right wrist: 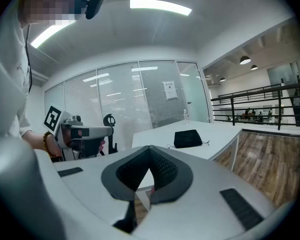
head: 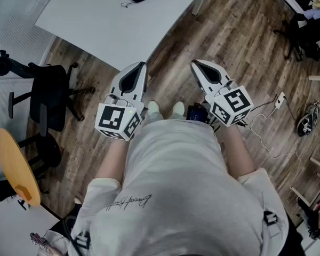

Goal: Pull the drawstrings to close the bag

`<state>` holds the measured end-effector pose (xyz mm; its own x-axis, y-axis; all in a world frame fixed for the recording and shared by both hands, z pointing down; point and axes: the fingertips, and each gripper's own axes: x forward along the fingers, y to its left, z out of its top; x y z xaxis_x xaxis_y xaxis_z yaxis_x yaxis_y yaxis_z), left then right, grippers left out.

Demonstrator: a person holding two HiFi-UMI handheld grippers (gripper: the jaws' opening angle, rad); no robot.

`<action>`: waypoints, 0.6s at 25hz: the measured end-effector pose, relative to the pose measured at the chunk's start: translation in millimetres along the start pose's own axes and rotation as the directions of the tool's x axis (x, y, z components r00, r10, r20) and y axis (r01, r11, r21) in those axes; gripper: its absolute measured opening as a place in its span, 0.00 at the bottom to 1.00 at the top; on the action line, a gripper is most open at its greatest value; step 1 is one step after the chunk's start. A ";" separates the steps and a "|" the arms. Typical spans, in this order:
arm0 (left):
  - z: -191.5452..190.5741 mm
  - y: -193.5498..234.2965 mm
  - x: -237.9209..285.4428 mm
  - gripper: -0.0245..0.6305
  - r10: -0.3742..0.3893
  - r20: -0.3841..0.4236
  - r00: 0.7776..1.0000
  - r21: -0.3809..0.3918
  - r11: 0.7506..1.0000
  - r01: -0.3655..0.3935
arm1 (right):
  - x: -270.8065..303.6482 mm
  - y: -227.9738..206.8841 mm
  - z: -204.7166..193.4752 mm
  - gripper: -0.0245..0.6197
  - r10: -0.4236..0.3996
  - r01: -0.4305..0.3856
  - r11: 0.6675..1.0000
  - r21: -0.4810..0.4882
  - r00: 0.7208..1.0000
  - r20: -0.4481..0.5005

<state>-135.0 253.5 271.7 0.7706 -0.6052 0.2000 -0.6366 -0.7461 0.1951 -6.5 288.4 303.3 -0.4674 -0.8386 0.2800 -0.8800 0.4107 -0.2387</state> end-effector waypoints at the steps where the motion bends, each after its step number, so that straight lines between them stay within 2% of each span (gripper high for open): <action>1: -0.4 -1.2 1.1 0.05 -0.003 0.000 1.000 0.000 1.000 0.003 | -0.5 -1.4 -1.5 0.07 -0.002 0.002 1.000 0.000 1.000 -0.002; 11: 2.6 1.1 7.3 0.05 -0.002 0.001 1.000 0.001 1.000 0.002 | 4.0 -5.7 -0.3 0.07 0.004 -0.005 1.000 -0.010 1.000 -0.005; 15: 0.2 2.4 10.2 0.05 0.005 -0.007 1.000 0.003 1.000 -0.005 | 4.5 -11.4 -0.2 0.07 -0.007 0.007 1.000 0.013 1.000 0.011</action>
<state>-128.7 245.4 274.0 0.7672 -0.6068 0.2077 -0.6402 -0.7441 0.1908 1.4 280.0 307.4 -0.4600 -0.8455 0.2710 -0.8820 0.4000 -0.2491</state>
